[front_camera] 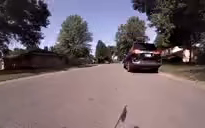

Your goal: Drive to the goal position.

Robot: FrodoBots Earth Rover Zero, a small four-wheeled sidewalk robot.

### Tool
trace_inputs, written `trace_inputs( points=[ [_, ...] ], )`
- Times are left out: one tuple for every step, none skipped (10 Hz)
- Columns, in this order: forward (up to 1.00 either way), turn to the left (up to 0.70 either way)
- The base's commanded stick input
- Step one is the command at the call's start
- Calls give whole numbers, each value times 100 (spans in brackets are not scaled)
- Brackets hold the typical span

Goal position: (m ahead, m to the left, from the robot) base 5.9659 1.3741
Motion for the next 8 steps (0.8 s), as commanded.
trace_inputs(
  points=[
    [69,3],
    [69,3],
    [69,3],
    [69,3],
    [69,3],
    [69,0],
    [69,-21],
    [69,-33]
  ],
)
